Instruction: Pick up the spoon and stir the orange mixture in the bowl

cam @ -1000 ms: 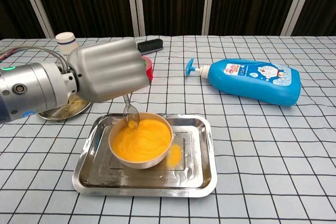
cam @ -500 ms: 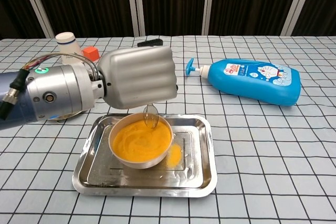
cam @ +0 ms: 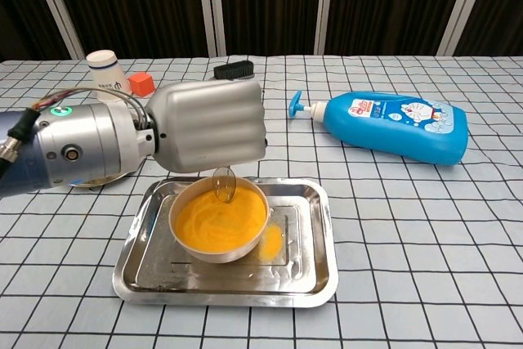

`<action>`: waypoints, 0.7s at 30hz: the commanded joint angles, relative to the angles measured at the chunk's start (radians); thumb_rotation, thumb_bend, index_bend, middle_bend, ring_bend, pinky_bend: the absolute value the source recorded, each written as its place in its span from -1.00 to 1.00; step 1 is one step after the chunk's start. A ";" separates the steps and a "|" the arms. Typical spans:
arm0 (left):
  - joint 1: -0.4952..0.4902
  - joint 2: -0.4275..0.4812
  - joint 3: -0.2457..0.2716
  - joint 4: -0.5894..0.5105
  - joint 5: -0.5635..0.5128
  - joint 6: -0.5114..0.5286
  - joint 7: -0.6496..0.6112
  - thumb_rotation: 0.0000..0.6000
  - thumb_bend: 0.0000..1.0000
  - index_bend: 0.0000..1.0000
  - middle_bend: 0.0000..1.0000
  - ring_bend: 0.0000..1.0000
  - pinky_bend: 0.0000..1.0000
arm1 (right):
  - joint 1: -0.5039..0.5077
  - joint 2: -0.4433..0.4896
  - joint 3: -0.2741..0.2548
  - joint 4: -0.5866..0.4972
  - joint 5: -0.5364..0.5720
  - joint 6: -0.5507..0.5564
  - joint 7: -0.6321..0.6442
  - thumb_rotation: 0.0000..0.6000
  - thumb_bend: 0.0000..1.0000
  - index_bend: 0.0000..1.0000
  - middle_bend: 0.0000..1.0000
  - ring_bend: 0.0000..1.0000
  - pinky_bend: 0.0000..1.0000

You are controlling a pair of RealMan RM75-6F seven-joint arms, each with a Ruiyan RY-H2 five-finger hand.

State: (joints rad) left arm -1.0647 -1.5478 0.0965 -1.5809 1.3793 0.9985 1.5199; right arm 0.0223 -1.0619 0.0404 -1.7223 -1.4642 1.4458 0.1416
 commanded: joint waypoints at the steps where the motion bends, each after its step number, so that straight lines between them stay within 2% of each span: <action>1: 0.005 0.003 -0.002 0.001 -0.008 -0.010 0.017 1.00 0.47 0.53 1.00 1.00 1.00 | 0.000 0.000 0.000 0.000 0.000 0.000 0.000 1.00 -0.38 -1.00 -1.00 -1.00 -1.00; 9: 0.018 -0.010 -0.004 -0.010 -0.029 -0.034 0.026 1.00 0.48 0.53 1.00 1.00 1.00 | 0.000 -0.001 0.001 0.001 -0.001 0.001 0.001 1.00 -0.38 -1.00 -1.00 -1.00 -1.00; 21: 0.034 -0.043 -0.045 -0.064 -0.044 -0.023 0.005 1.00 0.48 0.54 1.00 1.00 1.00 | 0.000 -0.001 0.001 0.001 -0.002 0.003 0.002 1.00 -0.38 -1.00 -1.00 -1.00 -1.00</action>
State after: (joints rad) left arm -1.0310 -1.5909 0.0540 -1.6408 1.3360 0.9744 1.5245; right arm 0.0222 -1.0629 0.0415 -1.7209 -1.4663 1.4490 0.1435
